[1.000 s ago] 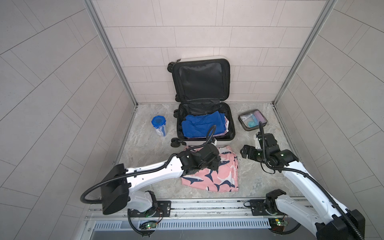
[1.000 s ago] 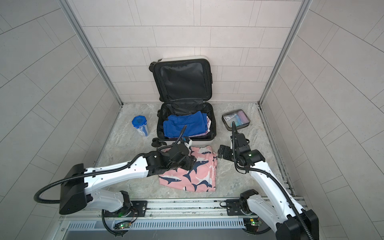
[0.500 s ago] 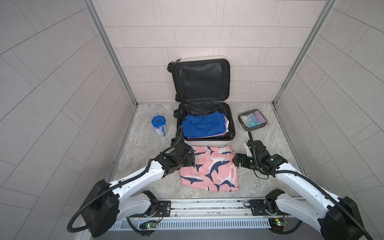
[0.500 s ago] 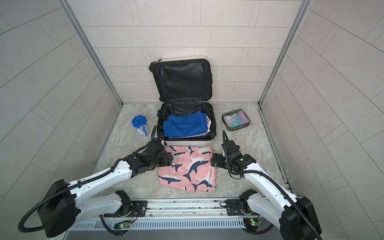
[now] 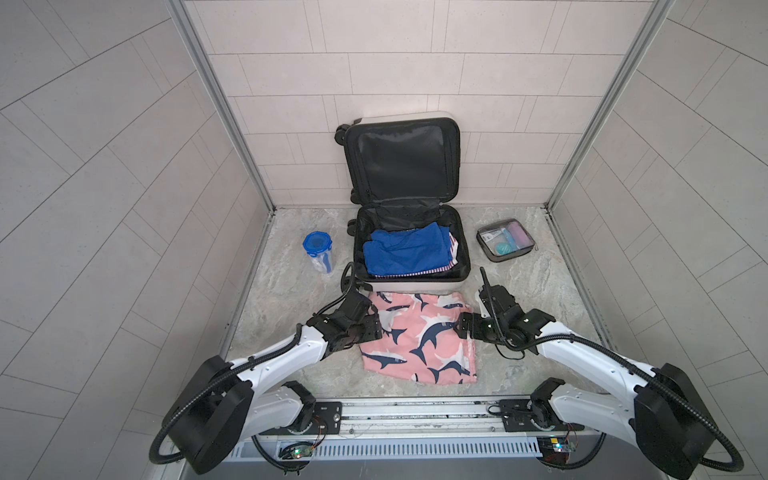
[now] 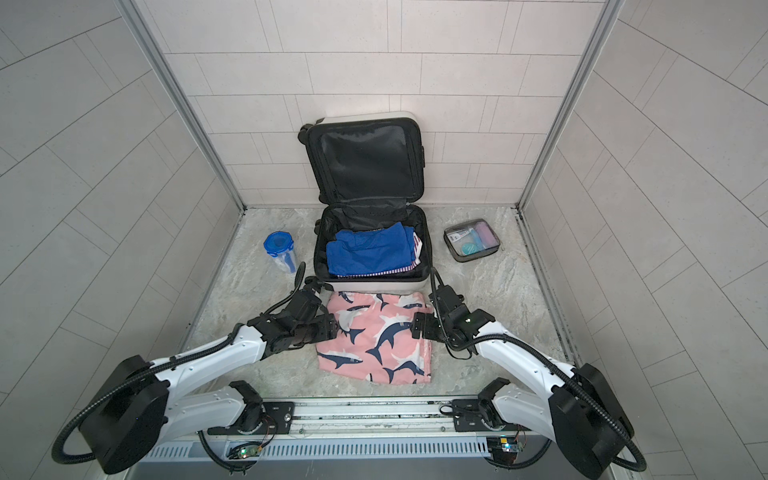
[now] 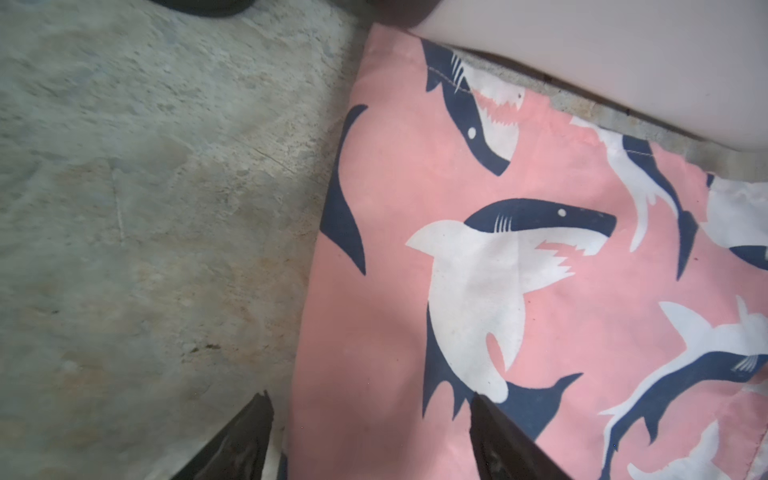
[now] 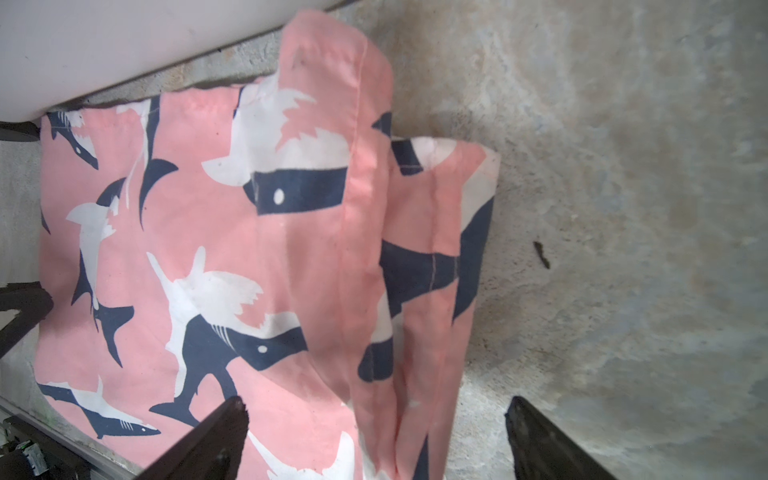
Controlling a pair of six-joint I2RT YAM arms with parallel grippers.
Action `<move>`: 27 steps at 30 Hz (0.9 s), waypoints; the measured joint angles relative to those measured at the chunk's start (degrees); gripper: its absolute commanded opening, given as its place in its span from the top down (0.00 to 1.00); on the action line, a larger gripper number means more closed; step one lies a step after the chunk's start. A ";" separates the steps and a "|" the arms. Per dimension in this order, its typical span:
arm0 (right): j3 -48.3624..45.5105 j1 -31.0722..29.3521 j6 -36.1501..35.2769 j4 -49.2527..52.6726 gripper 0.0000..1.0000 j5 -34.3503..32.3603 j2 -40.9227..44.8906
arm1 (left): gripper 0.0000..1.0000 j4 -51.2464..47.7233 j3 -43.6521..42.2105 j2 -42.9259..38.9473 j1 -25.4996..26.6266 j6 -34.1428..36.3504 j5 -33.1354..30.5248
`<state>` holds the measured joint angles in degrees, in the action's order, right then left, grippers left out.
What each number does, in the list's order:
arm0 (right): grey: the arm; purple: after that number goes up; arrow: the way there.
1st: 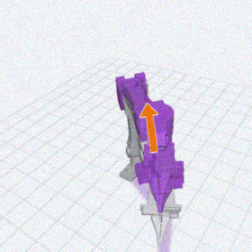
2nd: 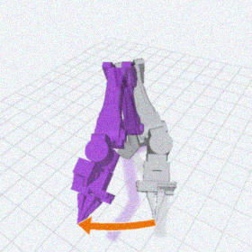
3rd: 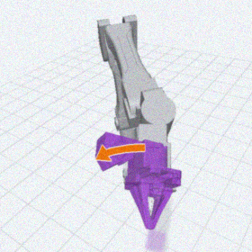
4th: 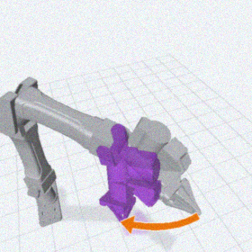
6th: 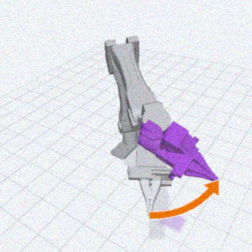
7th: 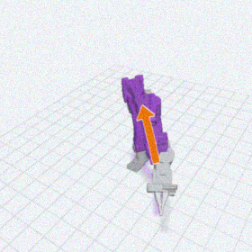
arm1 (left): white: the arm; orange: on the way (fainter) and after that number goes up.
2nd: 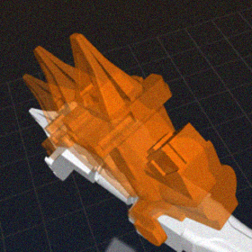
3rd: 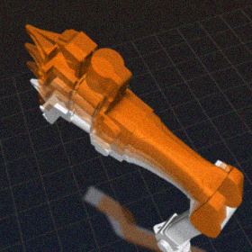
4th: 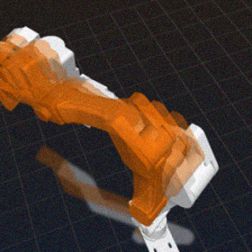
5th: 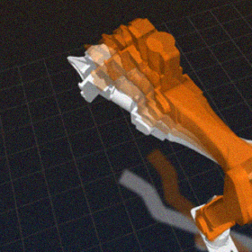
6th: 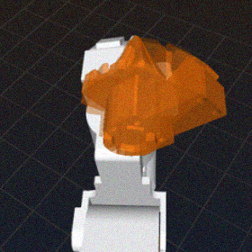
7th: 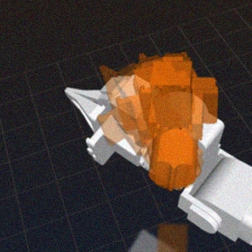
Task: Pack the luggage
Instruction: 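Grasp the pink shark shirt's edges with both grippers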
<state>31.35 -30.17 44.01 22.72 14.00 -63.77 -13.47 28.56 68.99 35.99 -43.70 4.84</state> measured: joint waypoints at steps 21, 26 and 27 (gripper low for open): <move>-1.07 -2.78 2.29 -6.62 0.36 -1.40 -6.69 | 0.47 14.45 2.56 12.39 1.57 0.94 8.94; -1.07 -3.45 2.78 -7.02 0.51 -1.51 -7.65 | 0.63 16.81 2.36 13.77 4.13 -0.24 9.51; -1.07 -3.56 2.84 -7.04 0.54 -1.60 -7.63 | 0.66 16.94 2.29 13.86 4.66 -0.46 9.62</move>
<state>30.28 -33.74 46.85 15.68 12.40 -71.40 3.46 30.85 82.85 40.64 -44.16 14.46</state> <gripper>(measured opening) 0.516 0.395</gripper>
